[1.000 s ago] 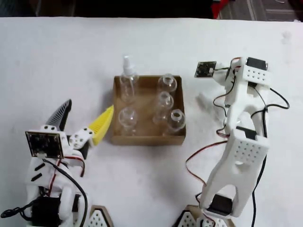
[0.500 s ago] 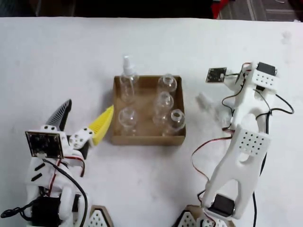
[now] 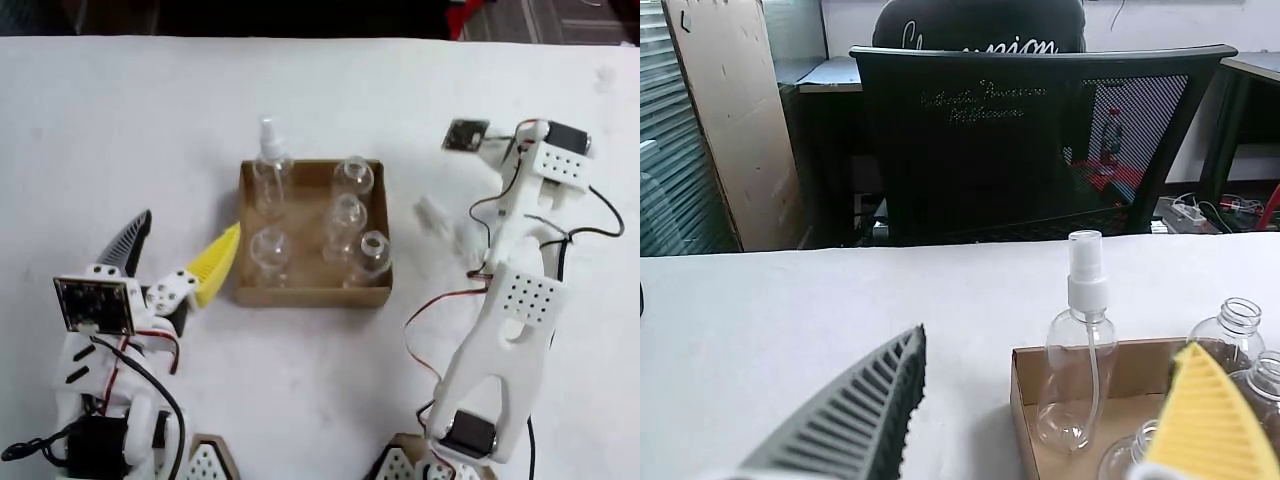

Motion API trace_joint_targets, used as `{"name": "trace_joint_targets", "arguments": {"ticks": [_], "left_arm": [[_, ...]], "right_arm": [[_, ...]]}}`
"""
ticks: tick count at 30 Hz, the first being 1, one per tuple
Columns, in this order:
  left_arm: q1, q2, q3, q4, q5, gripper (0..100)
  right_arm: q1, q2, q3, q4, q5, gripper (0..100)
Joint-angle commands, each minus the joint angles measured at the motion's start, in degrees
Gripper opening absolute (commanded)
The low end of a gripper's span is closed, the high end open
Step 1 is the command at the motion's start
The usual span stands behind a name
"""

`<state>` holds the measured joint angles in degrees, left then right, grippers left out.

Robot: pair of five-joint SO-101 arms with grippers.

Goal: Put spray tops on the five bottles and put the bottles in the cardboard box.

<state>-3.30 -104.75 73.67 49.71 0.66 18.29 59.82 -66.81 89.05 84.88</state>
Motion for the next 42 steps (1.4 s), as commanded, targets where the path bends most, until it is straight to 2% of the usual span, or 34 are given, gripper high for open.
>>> {"name": "trace_joint_targets", "arguments": {"ticks": [1, 9, 27, 34, 42], "left_arm": [[0.4, -0.31, -0.09, -1.41, 0.44, 37], [0.48, -0.31, -0.09, -1.23, 0.44, 37], [0.57, -0.31, -0.09, -1.05, 0.53, 37], [0.4, -0.31, -0.09, -1.05, 0.53, 37], [0.31, -0.31, -0.09, -1.05, 0.53, 37]], "right_arm": [[-1.8, -2.15, -7.74, 1.01, -8.53, 4.4], [-3.82, -5.67, -29.54, 9.19, -25.41, 4.4], [-4.09, -38.73, -28.48, 9.63, -72.79, 4.4], [-6.46, -47.43, -28.48, 9.8, -73.93, 4.4], [-14.29, -56.31, -28.48, 9.89, -74.29, 4.4]]}}
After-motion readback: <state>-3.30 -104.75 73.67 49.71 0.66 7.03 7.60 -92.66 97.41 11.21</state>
